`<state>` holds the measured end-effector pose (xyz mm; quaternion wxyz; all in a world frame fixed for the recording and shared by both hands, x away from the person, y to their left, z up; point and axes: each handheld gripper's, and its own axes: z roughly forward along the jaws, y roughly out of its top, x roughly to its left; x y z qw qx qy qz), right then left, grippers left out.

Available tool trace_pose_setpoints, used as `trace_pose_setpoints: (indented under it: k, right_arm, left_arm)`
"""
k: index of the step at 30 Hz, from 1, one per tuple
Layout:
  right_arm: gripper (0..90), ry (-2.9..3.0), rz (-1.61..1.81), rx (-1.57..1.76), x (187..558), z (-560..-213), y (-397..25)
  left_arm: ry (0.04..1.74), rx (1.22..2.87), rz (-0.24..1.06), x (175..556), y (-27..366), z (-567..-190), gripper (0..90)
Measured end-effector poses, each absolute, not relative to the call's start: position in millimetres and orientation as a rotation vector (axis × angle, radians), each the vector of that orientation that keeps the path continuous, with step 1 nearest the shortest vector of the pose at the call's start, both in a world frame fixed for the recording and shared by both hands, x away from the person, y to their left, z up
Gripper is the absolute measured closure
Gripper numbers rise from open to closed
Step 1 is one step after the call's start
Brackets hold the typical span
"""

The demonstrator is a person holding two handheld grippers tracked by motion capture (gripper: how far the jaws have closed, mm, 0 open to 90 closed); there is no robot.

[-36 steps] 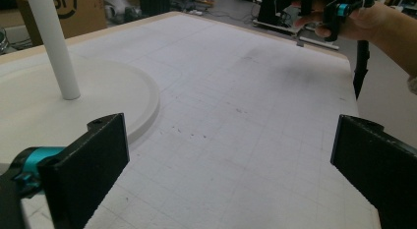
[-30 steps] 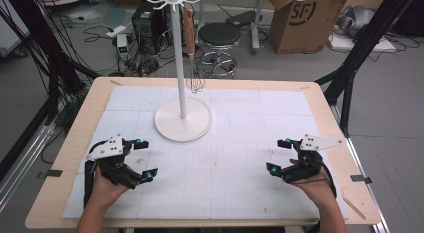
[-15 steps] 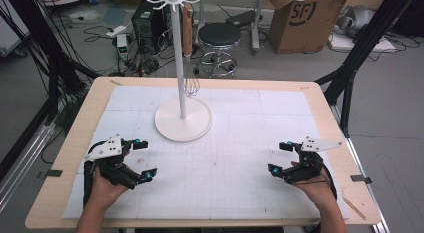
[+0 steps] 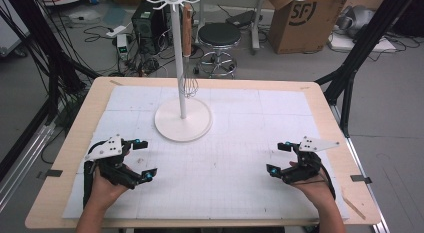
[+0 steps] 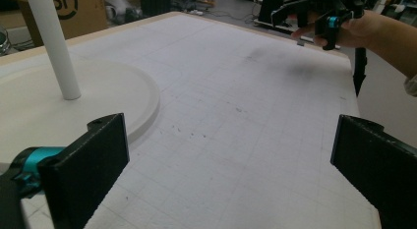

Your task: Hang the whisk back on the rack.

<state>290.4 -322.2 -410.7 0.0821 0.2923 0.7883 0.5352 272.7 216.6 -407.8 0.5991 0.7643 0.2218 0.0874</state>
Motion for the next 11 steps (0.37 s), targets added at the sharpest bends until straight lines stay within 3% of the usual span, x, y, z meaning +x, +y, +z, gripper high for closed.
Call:
trace_pose_setpoints:
  k: [11]
  right_arm:
    - [0.5, 2.356, 1.605, 0.873, 291.0, -410.9, -321.9]
  left_arm:
    - [0.519, 1.78, 0.201, 273.3, 217.3, -410.0, 1.7]
